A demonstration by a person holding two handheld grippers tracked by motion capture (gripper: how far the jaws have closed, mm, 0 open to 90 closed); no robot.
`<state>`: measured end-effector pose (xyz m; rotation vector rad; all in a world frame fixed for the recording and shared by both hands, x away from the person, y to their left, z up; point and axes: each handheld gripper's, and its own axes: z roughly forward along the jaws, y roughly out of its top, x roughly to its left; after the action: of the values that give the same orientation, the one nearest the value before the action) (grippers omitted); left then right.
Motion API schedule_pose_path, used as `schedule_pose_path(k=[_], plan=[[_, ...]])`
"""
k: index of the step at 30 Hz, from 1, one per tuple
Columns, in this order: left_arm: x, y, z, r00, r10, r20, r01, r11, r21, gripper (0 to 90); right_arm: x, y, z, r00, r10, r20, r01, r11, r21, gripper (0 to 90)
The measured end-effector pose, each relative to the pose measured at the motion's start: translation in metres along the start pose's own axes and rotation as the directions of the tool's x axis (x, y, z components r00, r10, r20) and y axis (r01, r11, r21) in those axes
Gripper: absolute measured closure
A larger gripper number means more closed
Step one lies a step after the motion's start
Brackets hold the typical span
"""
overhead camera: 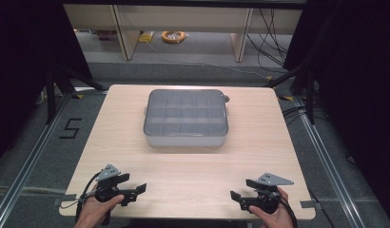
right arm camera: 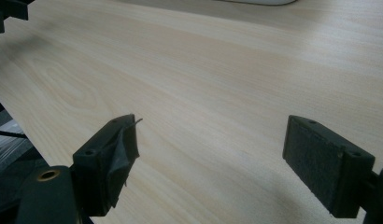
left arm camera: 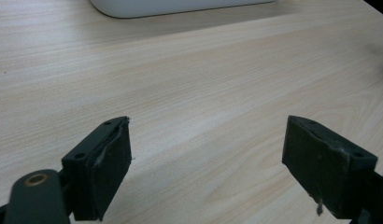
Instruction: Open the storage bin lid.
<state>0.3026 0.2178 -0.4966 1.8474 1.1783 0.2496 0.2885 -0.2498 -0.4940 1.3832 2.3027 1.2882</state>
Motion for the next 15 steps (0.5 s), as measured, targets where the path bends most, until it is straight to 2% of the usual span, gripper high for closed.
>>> schedule_pose_path(k=[1, 2, 3, 4, 5, 6, 8, 9, 10, 13, 14, 15], plan=[[-0.0012, -0.0001, 0.0001, 1.0000, -0.002, -0.001, 0.002, 1.0000, -0.004, 15.1, 0.0000, -0.0001, 0.0002, 1.0000, 0.002, 0.001, -0.002, 1.000, 0.001, 18.8], [-0.0022, -0.0002, 0.0002, 1.0000, -0.007, -0.002, 0.007, 1.0000, -0.003, 15.0, -0.0028, 0.0002, 0.0010, 0.9996, -0.027, -0.005, 0.027, 1.000, -0.012, 18.8], [-0.0022, -0.0003, 0.0000, 1.0000, 0.005, 0.002, -0.005, 1.0000, 0.000, 15.0, -0.0030, 0.0002, 0.0014, 0.9995, -0.026, -0.018, 0.026, 1.000, -0.015, 18.8], [-0.0026, -0.0002, -0.0003, 0.9999, 0.012, 0.002, -0.012, 0.9999, 0.004, 15.0, -0.0030, 0.0002, 0.0014, 0.9995, -0.028, -0.015, 0.028, 0.999, -0.016, 18.8], [-0.0039, -0.0007, 0.0007, 1.0000, -0.001, 0.006, 0.001, 1.0000, -0.001, 15.0, -0.0029, 0.0003, 0.0013, 0.9995, -0.029, -0.015, 0.028, 0.999, -0.016, 18.8], [-0.0037, -0.0008, 0.0003, 0.9999, 0.010, 0.004, -0.010, 0.9999, 0.002, 15.0, -0.0024, 0.0004, 0.0003, 0.9997, -0.026, -0.004, 0.026, 1.000, -0.011, 18.8], [-0.0039, -0.0008, 0.0002, 1.0000, 0.007, 0.005, -0.007, 1.0000, 0.001, 15.0, -0.0031, 0.0007, 0.0006, 0.9991, -0.043, 0.004, 0.043, 0.999, -0.019, 18.8], [-0.0044, -0.0012, 0.0006, 1.0000, -0.002, -0.002, 0.002, 0.9999, -0.011, 15.0, -0.0022, 0.0007, 0.0005, 0.9996, -0.027, -0.007, 0.026, 1.000, -0.012, 18.8], [-0.0023, -0.0004, -0.0014, 0.9998, 0.019, 0.000, -0.019, 0.9998, 0.011, 15.0, -0.0023, 0.0007, 0.0006, 0.9996, -0.027, -0.008, 0.027, 1.000, -0.011, 18.8], [-0.0028, -0.0003, -0.0007, 0.9999, -0.010, 0.000, 0.010, 0.9999, -0.007, 15.1, -0.0035, 0.0009, 0.0016, 0.9994, -0.032, -0.013, 0.032, 0.999, -0.033, 18.9], [-0.0030, -0.0004, -0.0008, 0.9999, -0.008, -0.007, 0.008, 0.9999, -0.014, 15.0, -0.0043, 0.0012, 0.0013, 0.9991, -0.043, 0.002, 0.043, 0.998, -0.038, 18.9], [-0.0026, -0.0001, -0.0013, 1.0000, -0.003, -0.009, 0.003, 1.0000, -0.006, 15.0, -0.0025, 0.0012, 0.0000, 1.0000, -0.009, -0.003, 0.009, 1.000, -0.030, 18.9]])
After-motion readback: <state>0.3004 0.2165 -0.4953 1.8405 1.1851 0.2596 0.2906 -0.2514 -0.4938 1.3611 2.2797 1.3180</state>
